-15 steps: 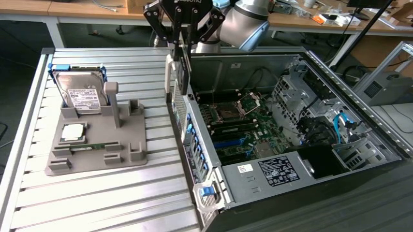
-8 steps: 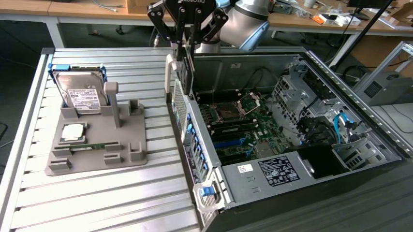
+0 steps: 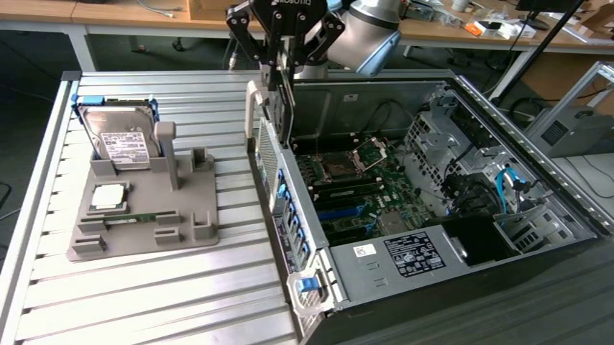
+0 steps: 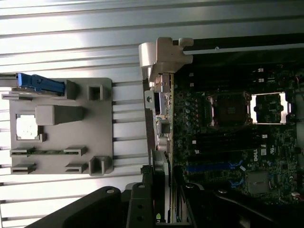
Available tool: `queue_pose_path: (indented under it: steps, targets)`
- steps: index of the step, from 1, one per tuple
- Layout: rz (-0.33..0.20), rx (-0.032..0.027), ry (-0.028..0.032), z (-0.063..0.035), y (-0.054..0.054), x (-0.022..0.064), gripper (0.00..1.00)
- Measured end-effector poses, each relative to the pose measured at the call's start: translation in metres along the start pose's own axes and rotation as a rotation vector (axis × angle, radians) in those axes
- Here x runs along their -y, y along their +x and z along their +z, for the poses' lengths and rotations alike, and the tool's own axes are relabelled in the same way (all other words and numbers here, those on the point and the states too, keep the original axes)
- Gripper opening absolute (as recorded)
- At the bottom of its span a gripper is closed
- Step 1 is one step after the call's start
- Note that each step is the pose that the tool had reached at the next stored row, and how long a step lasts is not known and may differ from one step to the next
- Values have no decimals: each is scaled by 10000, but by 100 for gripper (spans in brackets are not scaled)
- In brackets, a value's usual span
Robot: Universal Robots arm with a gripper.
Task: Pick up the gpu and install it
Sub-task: 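Pick up the gpu and move the gpu toward the slot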
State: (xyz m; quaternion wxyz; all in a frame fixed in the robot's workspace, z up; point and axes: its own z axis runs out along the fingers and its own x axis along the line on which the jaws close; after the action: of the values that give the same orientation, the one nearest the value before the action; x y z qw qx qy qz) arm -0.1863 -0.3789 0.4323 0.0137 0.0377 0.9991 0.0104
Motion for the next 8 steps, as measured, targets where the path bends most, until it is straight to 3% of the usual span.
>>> queue_pose_path:
  steps: [8]
  targets:
    - [0,0,0,3,-59,29,27]
